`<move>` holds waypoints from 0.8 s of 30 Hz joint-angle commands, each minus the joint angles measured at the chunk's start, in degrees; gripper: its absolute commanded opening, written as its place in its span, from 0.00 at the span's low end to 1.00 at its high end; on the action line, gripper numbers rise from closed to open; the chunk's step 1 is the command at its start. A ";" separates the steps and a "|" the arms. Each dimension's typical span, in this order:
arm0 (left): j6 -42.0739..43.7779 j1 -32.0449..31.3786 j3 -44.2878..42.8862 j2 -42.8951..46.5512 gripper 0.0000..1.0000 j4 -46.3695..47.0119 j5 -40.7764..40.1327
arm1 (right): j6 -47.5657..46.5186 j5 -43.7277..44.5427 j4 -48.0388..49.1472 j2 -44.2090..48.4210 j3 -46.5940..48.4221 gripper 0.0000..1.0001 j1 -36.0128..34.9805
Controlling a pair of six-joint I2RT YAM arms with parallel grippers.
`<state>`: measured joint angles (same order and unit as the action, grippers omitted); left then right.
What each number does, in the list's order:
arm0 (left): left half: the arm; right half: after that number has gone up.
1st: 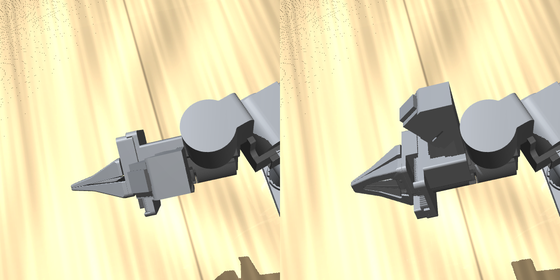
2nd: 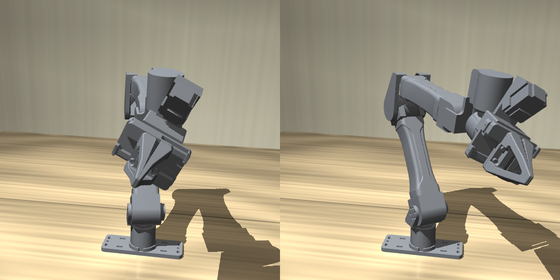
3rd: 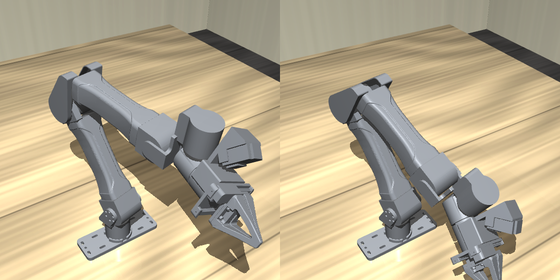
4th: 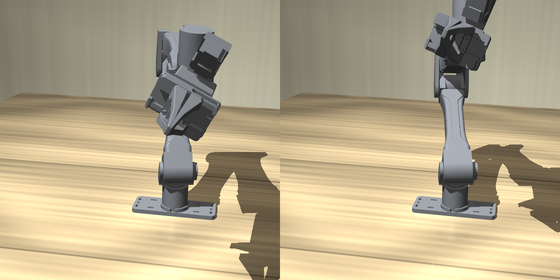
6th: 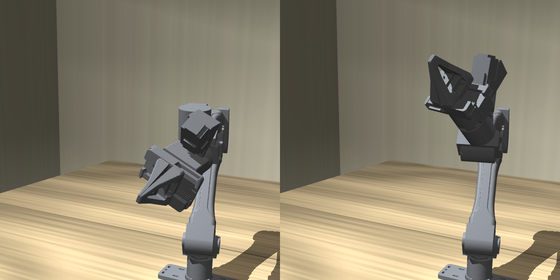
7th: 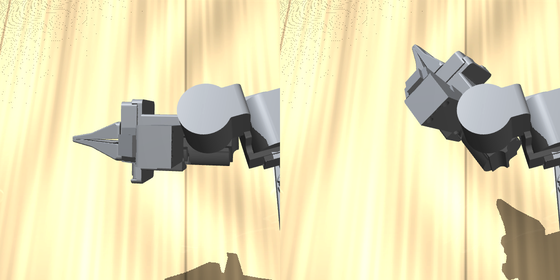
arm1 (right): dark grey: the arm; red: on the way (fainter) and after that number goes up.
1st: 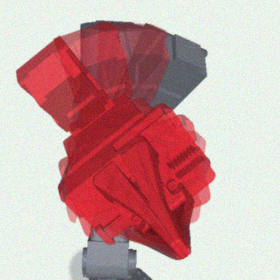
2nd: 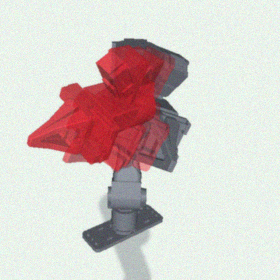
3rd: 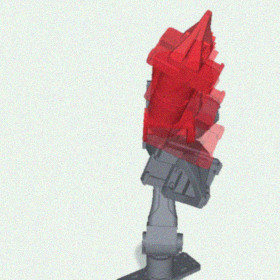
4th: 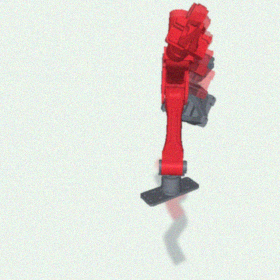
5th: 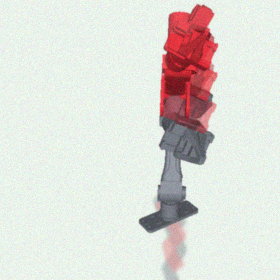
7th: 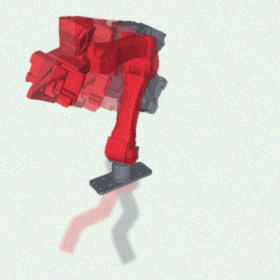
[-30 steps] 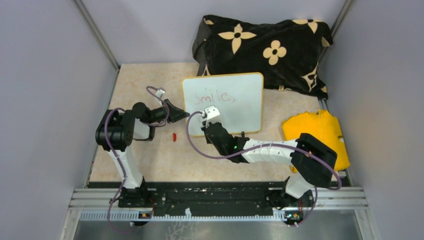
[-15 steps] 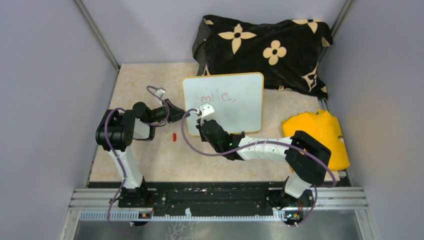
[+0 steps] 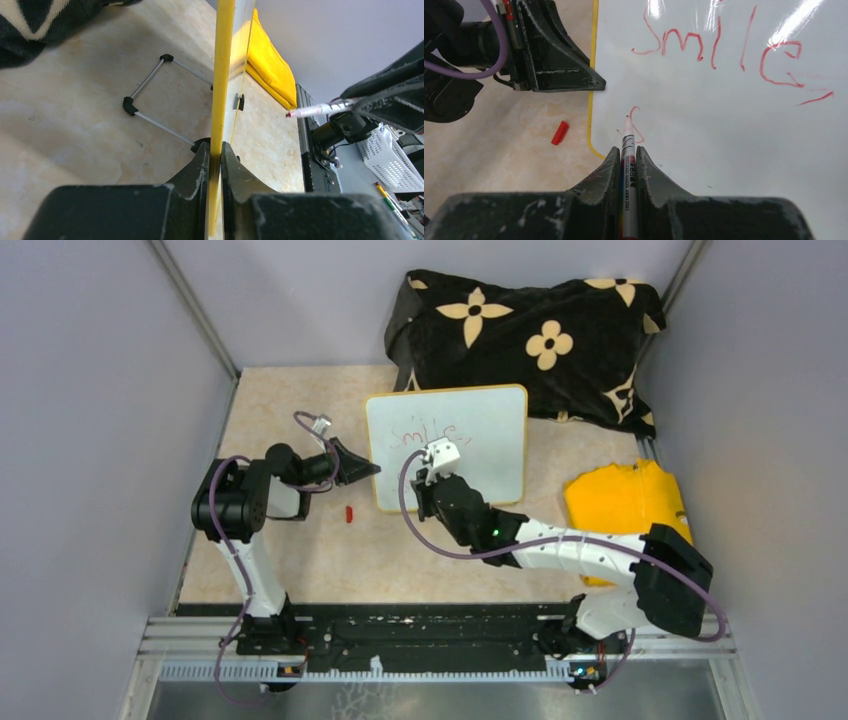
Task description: Write a sentence on the whiteboard
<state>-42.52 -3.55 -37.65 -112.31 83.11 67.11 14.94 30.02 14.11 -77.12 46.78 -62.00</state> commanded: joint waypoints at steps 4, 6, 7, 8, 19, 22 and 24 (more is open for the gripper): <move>1.65 -0.84 -0.59 -0.54 0.05 -2.88 0.04 | -0.96 0.78 2.05 0.41 1.12 0.00 3.73; 1.67 -0.84 -0.68 -0.69 0.05 -3.04 0.04 | -0.90 0.38 2.15 -0.49 1.79 0.00 4.00; 1.68 -0.84 -0.68 -0.78 0.05 -3.11 0.04 | -0.87 0.22 2.15 -0.96 2.08 0.00 3.97; 1.69 -0.84 -0.75 -0.80 0.05 -3.13 0.04 | -0.80 0.02 2.22 -1.48 2.42 0.00 3.99; 1.86 -0.84 -0.86 -0.89 0.05 -3.61 0.13 | -0.35 1.23 3.73 -4.77 4.11 0.00 4.84; 1.94 -0.84 -0.87 -0.93 0.05 -3.78 0.12 | -0.27 1.26 3.91 -5.26 4.34 0.00 5.32; 2.00 -0.84 -0.92 -0.98 0.05 -3.88 0.12 | -0.10 1.24 3.86 -5.61 4.37 0.00 5.62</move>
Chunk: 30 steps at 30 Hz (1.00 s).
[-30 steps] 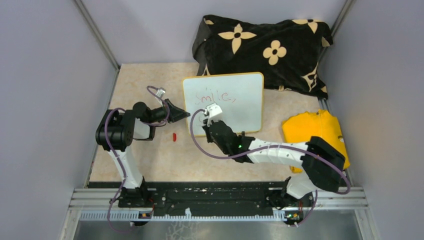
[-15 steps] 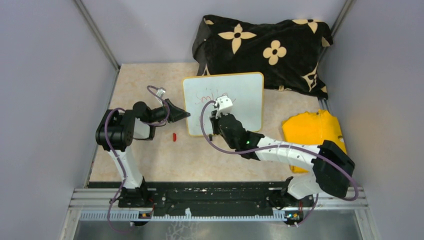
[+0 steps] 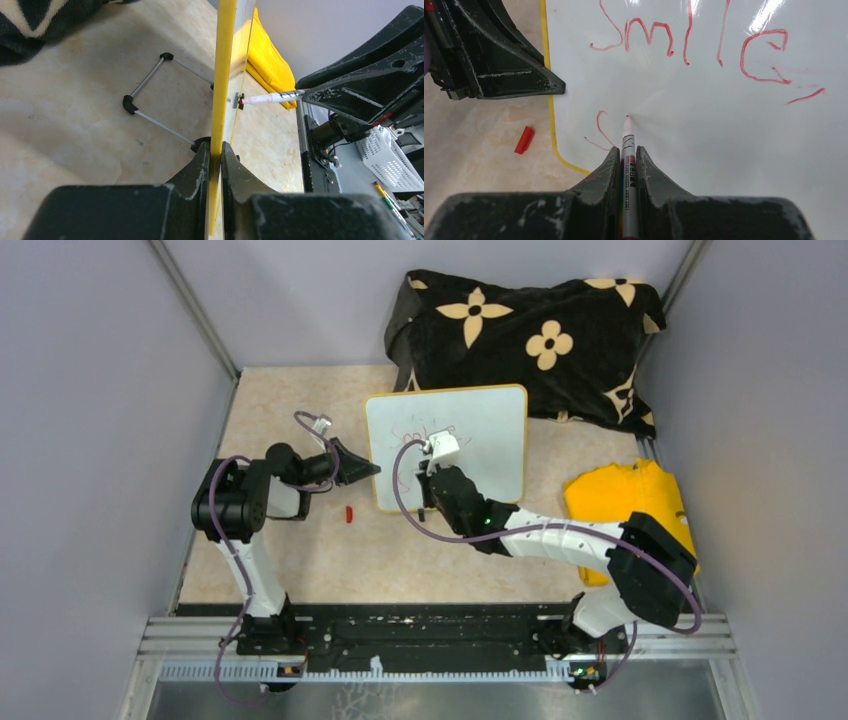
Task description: Write a sentence on the whiteboard
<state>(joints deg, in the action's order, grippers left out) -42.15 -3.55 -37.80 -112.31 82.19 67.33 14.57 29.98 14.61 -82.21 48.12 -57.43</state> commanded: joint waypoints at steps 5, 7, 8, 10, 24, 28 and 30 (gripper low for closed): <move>1.84 -0.84 -0.86 -0.98 0.05 -3.31 -0.09 | 0.75 1.24 2.55 -1.53 2.90 0.00 1.72; 1.88 -0.84 -0.78 -0.98 0.05 -3.29 -0.09 | 0.96 1.26 2.15 -1.65 2.66 0.00 1.72; 1.87 -0.84 -0.79 -1.00 0.05 -3.40 -0.09 | 1.11 1.12 2.05 -1.64 2.44 0.00 1.73; 1.91 -0.84 -0.79 -0.98 0.05 -3.46 -0.09 | 1.48 0.97 1.64 -1.51 1.89 0.00 1.72; 1.90 -0.84 -0.88 -0.94 0.05 -3.71 -0.16 | 3.88 -1.26 0.56 1.02 -3.43 0.00 1.63; 1.96 -0.84 -0.92 -0.80 0.05 -3.71 -0.16 | 4.02 -1.77 0.14 1.64 -4.25 0.00 1.62; 1.84 -0.84 -0.93 -0.78 0.05 -3.77 -0.18 | 4.15 -1.69 -0.22 1.72 -4.55 0.00 1.63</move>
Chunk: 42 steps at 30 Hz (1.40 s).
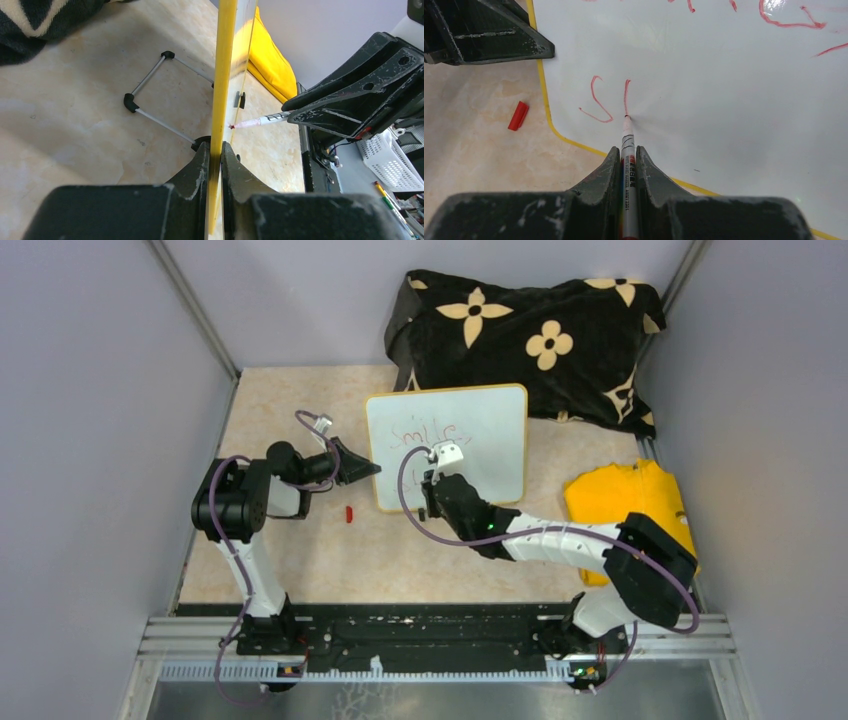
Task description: Write a sentence on the whiteboard
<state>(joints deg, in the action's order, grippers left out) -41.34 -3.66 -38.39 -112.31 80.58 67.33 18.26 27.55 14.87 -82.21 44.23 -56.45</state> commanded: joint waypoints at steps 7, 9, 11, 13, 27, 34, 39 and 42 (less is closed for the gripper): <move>1.02 -0.73 -0.33 -0.88 0.05 -2.26 -0.18 | 0.85 3.11 -1.68 3.19 -1.32 0.00 0.66; 1.01 -0.73 -0.30 -0.94 0.05 -2.26 -0.18 | 0.67 3.16 -1.78 3.95 -1.33 0.00 0.64; 1.04 -0.73 -0.30 -0.90 0.05 -2.27 -0.18 | 0.36 1.94 -0.85 5.05 -1.40 0.00 0.64; 1.03 -0.72 -0.31 -0.89 0.05 -2.25 -0.18 | 0.12 -0.07 0.69 6.55 -1.75 0.00 0.58; 1.09 -0.73 -0.29 -0.82 0.05 -2.31 -0.19 | -0.85 -3.94 2.33 2.85 4.30 0.00 -0.15; 1.11 -0.82 -0.42 -0.92 0.05 -2.52 -0.14 | -0.71 -2.75 1.90 -0.18 6.19 0.00 -0.16; 1.32 -0.82 -0.37 -1.03 0.05 -2.69 -0.18 | -0.69 -1.15 1.29 -1.16 5.95 0.00 0.15; 1.35 -0.82 -0.37 -1.06 0.05 -2.79 -0.18 | -0.39 -0.40 0.81 -1.61 5.64 0.00 0.61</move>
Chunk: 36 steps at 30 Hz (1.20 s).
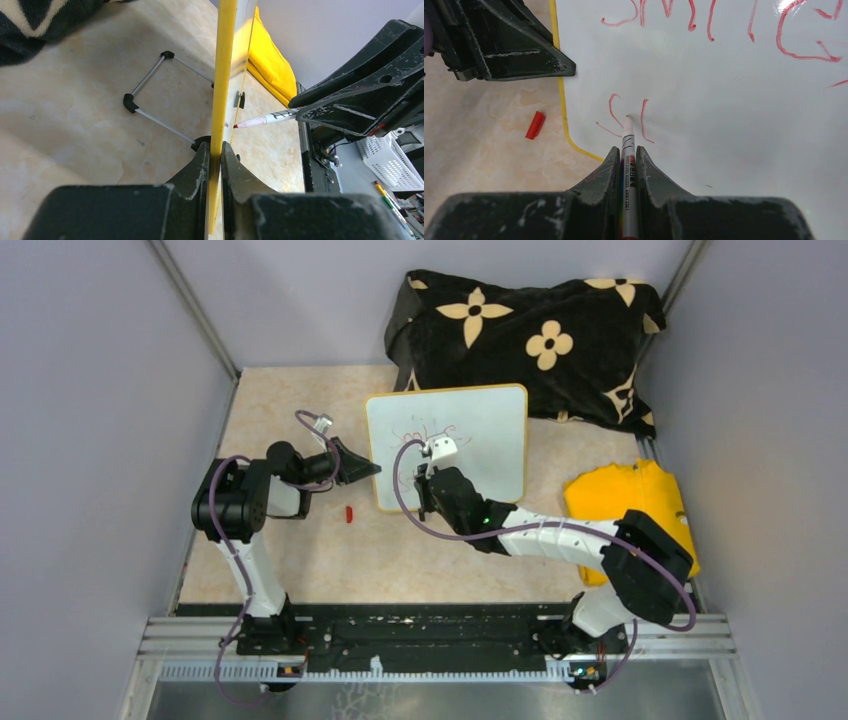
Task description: Write a sentence on the whiteboard
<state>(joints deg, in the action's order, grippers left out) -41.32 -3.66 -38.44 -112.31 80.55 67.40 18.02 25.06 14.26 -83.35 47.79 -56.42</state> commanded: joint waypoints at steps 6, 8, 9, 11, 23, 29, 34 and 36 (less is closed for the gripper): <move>1.51 -0.82 -0.39 -1.11 0.05 -3.12 -0.25 | 0.43 3.64 0.63 -0.42 1.26 0.00 1.23; 1.57 -0.82 -0.44 -1.15 0.05 -3.17 -0.25 | 0.60 4.39 0.21 -0.13 0.92 0.00 1.31; 1.66 -0.82 -0.48 -1.15 0.05 -3.19 -0.24 | 0.68 4.74 0.16 0.12 0.65 0.00 1.32; 1.68 -0.82 -0.42 -1.16 0.05 -3.29 -0.25 | 0.78 5.30 0.23 0.80 0.11 0.00 1.40; 1.68 -0.82 -0.42 -1.07 0.04 -3.47 -0.25 | 1.39 6.47 -0.50 3.95 -2.52 0.00 1.84; 1.64 -0.82 -0.46 -1.07 0.04 -3.41 -0.25 | 1.41 1.41 2.11 8.27 -4.00 0.00 1.85; 1.67 -0.82 -0.45 -0.99 0.04 -3.42 -0.25 | 1.29 1.57 1.44 10.52 -4.63 0.00 1.89; 1.68 -0.82 -0.49 -0.98 0.04 -3.47 -0.25 | 1.13 2.86 0.83 10.54 -4.84 0.00 1.86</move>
<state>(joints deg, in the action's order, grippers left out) -41.08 -3.66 -38.46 -112.31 80.29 67.51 19.22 26.85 13.72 -74.85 43.00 -54.94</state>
